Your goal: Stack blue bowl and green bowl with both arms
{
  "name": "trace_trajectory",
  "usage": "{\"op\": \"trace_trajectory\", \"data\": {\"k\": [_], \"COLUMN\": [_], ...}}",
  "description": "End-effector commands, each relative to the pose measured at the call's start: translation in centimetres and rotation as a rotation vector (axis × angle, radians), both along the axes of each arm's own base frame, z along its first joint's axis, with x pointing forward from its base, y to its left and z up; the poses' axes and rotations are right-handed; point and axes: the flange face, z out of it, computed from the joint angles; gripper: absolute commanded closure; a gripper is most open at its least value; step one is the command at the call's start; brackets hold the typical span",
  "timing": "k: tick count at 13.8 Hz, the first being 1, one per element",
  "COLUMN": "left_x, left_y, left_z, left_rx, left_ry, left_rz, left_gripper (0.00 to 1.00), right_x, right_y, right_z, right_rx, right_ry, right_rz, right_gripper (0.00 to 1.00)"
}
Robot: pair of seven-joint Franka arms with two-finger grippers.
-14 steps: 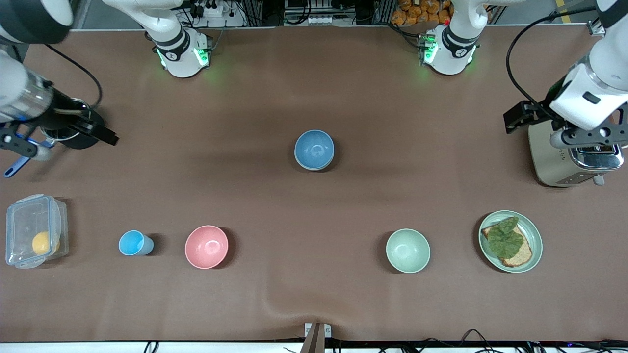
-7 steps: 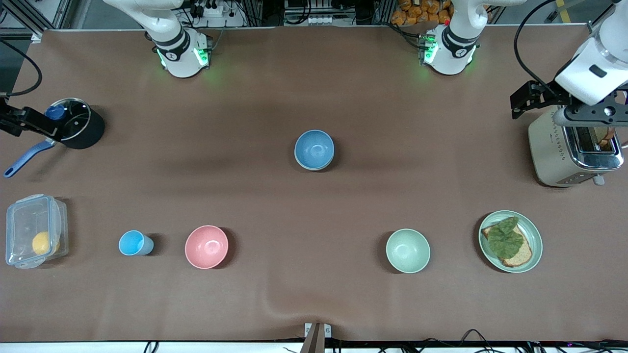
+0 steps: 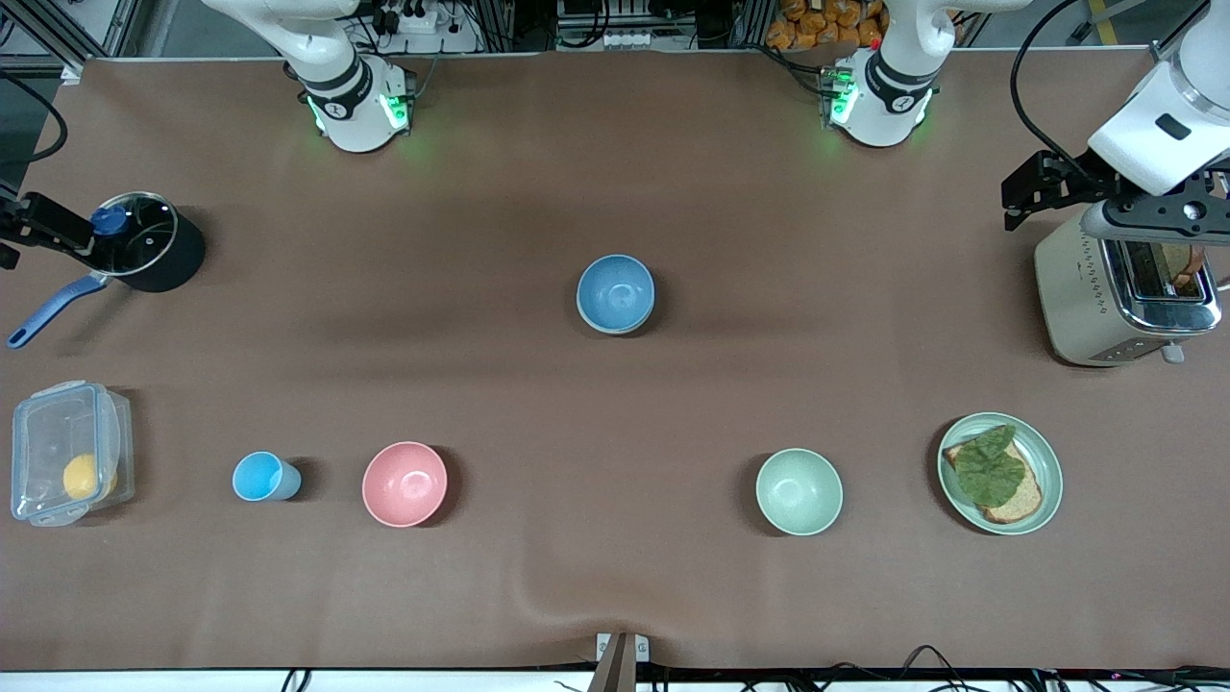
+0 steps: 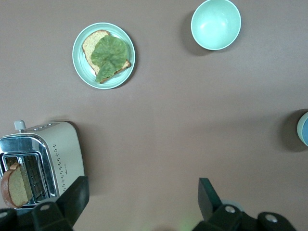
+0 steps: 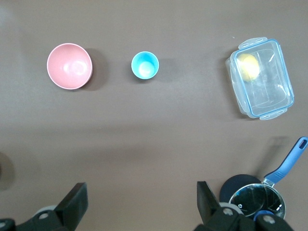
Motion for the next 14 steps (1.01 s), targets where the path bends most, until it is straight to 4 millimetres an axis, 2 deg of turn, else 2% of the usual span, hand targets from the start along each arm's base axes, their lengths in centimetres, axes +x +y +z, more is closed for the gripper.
{"op": "trace_trajectory", "data": {"k": [1,3,7,14], "left_x": [-0.5,-0.4,-0.4,-0.6], "left_y": [-0.4,0.6,2.8,2.9], "left_z": [0.7,0.8,1.3,1.5], "left_rx": [-0.033,-0.092,-0.100,-0.097], "left_ry": [-0.011,-0.004,-0.014,-0.013], "left_rz": [-0.007,0.073,0.101,0.110], "left_gripper": [0.00,0.00,0.00,0.00], "right_x": [-0.1,-0.1,0.0,-0.1], "right_y": [-0.3,0.0,0.1,0.2], "right_z": [0.3,0.3,0.3,0.4], "right_rx": [-0.005,-0.006,-0.007,-0.007], "right_ry": [0.003,0.001,-0.002,0.000], "right_rz": [0.016,0.023,0.026,0.029], "right_gripper": [0.00,0.00,0.00,0.00]}}
